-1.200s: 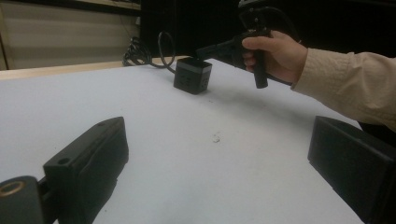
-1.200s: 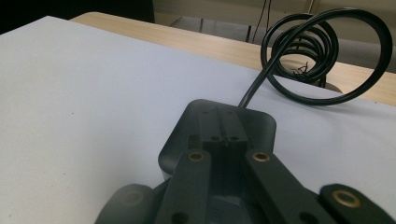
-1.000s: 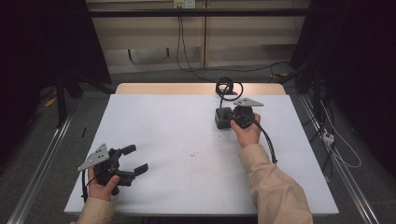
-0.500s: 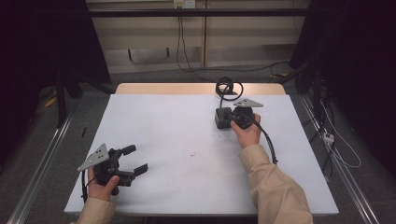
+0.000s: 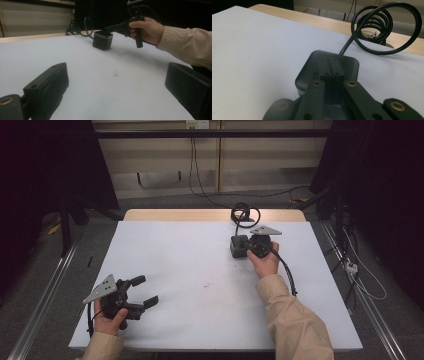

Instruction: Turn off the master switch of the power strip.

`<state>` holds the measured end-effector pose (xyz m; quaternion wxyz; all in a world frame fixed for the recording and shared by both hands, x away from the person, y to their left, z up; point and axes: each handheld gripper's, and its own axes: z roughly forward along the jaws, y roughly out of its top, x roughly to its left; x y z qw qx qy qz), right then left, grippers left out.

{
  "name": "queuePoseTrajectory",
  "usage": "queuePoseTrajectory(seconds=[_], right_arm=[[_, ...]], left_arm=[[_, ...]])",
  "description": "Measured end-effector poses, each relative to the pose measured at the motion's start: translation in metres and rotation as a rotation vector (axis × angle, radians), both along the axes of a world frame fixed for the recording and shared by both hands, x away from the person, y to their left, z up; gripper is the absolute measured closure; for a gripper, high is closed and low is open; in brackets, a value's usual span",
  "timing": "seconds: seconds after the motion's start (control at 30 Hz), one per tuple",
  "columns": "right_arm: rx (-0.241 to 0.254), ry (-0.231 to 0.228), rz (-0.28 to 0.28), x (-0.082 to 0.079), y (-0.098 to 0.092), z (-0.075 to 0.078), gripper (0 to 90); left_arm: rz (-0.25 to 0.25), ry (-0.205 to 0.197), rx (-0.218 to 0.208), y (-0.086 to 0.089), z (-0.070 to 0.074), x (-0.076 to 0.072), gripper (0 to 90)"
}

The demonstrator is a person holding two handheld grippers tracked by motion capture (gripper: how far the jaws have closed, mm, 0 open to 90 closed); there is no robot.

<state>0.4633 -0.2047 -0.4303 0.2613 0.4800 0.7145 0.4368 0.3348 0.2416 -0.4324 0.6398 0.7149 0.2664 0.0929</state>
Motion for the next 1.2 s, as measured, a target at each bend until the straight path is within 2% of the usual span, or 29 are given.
queuePoseTrajectory(seconds=[0.7, 1.2], right_arm=[[-0.002, -0.009, -0.001, -0.0008, 0.0003, -0.0013, 90.0], [-0.039, -0.019, 0.004, -0.0015, 0.0027, -0.0007, 90.0]], left_arm=[[0.0, -0.008, 0.002, 0.0003, 0.0013, -0.0013, 4.7], [-0.003, -0.01, 0.004, -0.0006, 0.0016, -0.0017, 4.7]])
